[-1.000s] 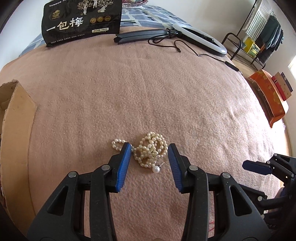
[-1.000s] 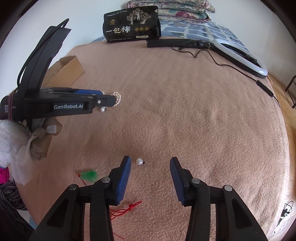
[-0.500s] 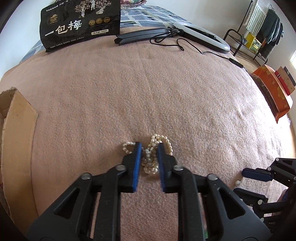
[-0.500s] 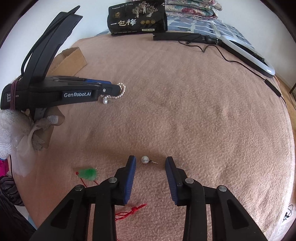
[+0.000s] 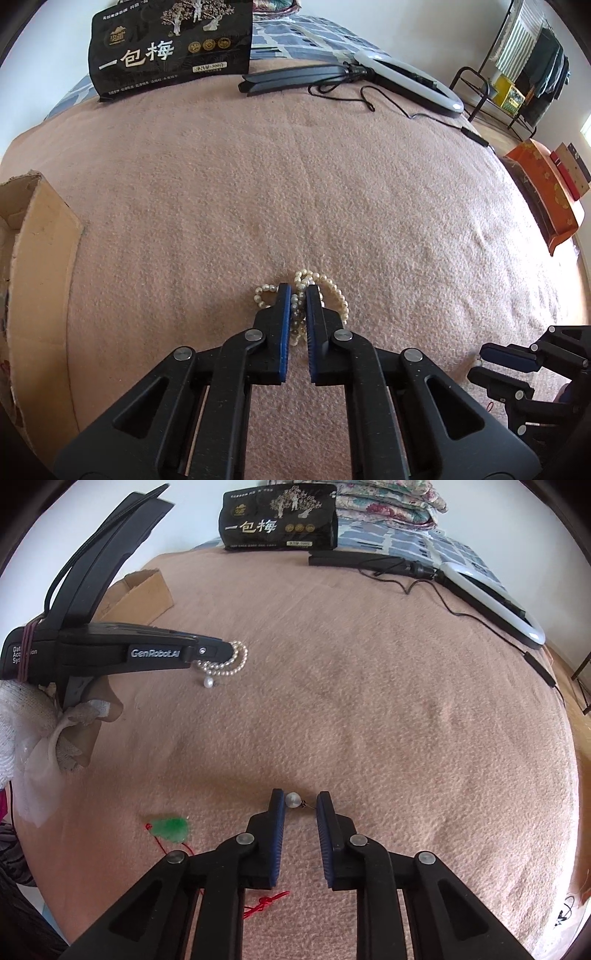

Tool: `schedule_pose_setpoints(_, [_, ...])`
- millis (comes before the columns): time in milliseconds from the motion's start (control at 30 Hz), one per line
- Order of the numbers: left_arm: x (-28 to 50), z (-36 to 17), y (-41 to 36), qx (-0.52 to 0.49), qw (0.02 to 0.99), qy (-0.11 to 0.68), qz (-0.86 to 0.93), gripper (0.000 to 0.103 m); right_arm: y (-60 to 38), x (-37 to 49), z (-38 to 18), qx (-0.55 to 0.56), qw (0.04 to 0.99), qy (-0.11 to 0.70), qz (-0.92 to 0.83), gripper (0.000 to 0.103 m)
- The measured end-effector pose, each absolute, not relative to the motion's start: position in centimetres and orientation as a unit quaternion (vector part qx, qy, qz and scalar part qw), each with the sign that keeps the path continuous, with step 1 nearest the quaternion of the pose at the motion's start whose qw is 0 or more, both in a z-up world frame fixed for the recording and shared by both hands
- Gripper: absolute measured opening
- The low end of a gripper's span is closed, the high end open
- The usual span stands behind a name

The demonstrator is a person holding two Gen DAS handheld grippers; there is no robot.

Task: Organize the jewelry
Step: 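Grasp the white pearl necklace with the left gripper while the right gripper grasps the pearl earring, then carry the pearl necklace with the left gripper while the right gripper carries the earring over the box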

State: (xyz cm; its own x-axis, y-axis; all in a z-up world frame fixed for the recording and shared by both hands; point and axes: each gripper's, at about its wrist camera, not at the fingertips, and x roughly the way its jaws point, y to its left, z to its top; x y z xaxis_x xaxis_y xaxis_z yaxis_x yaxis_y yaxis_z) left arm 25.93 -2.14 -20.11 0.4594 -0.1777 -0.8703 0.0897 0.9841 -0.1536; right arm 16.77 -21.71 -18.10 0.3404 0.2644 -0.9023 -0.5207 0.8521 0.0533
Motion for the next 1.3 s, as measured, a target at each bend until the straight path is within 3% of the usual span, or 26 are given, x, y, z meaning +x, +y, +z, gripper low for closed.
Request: schedule_pose_setpoints(1300, [17.9, -9.2, 2.5, -0.061, 0.901, 0.424, -0.073, 0.005, -20.0, 14.6, -9.7, -0.119, 0.856, 0.448, 0.23, 0.016])
